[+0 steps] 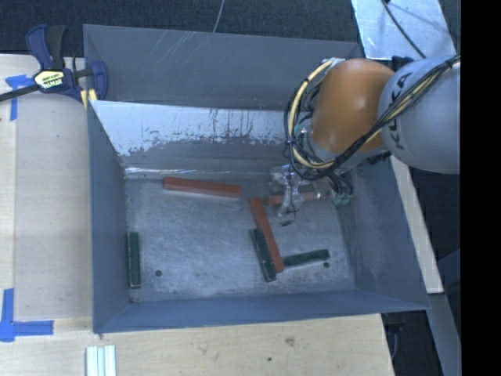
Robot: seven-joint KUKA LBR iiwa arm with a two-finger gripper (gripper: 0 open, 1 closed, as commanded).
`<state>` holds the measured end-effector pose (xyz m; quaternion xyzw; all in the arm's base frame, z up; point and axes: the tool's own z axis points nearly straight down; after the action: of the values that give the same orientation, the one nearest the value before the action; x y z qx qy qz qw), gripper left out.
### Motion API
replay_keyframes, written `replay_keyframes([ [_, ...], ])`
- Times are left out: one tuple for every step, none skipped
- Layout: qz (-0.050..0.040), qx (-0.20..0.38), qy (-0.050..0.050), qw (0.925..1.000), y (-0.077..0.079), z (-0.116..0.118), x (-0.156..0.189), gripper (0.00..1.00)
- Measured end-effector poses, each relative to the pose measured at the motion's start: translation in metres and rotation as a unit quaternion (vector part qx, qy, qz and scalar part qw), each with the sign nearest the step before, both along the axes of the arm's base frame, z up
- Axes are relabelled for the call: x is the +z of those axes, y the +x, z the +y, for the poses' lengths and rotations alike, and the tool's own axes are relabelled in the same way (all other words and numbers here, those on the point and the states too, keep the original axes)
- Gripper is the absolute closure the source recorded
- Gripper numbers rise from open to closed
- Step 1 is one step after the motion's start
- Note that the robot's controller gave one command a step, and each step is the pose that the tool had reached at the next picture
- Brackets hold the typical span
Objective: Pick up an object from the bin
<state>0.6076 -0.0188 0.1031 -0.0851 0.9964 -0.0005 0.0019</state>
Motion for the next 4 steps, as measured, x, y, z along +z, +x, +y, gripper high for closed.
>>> replay_keyframes([
  [-0.0021,0.000,0.000,1.0000,0.002,0.000,0.005,1.00],
  [0.0028,0.000,0.000,1.0000,-0.001,0.000,0.010,1.00],
  [0.0051,0.000,0.000,1.0000,-0.002,0.000,0.033,1.00],
  [0.0023,0.000,0.000,1.0000,-0.001,0.000,0.055,1.00],
])
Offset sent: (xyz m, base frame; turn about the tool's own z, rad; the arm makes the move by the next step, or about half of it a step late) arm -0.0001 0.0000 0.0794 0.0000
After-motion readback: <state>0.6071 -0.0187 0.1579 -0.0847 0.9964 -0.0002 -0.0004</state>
